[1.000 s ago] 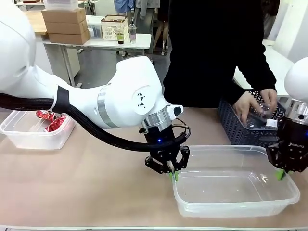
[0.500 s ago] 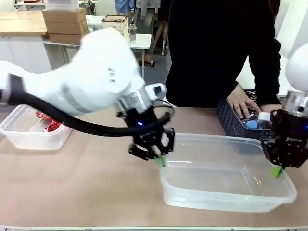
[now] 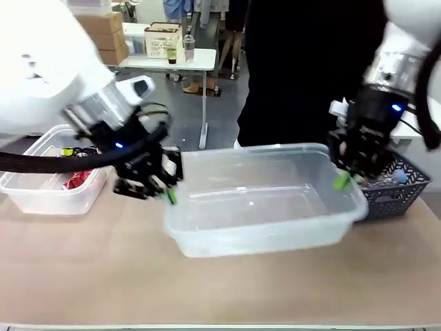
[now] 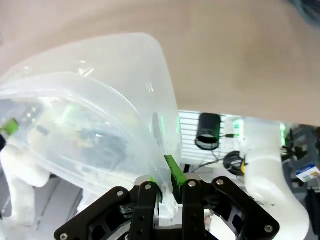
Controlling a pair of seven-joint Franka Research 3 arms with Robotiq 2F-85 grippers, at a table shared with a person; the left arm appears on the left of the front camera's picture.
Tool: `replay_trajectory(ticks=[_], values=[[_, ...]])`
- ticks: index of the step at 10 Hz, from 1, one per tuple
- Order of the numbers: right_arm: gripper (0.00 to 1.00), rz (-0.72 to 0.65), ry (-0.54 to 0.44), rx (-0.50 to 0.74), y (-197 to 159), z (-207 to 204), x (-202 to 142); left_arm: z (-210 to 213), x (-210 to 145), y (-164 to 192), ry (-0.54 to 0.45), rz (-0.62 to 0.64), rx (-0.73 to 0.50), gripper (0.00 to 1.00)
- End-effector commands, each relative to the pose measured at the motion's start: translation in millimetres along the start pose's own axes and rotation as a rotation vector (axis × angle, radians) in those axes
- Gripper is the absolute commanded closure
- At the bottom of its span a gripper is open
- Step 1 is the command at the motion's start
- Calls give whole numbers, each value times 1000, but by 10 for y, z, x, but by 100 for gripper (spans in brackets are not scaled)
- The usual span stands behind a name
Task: Sort the waste into each basket.
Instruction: Pick up the Organizing box on the right side of the table and lift it.
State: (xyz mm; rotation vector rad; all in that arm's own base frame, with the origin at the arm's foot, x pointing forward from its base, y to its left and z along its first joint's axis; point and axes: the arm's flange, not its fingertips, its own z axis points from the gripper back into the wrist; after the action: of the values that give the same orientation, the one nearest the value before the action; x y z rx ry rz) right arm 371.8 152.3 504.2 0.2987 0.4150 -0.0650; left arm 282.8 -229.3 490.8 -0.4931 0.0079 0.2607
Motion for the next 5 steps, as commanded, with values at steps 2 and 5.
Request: replay_trajectory(ticks=[2, 5], values=[[100, -51, 122, -44, 361, -161, 412, 192, 564, 17, -97, 49, 30, 100], [100, -23, 115, -39, 398, -250, 542, 52, 1183, -44, -22, 53, 5, 100]])
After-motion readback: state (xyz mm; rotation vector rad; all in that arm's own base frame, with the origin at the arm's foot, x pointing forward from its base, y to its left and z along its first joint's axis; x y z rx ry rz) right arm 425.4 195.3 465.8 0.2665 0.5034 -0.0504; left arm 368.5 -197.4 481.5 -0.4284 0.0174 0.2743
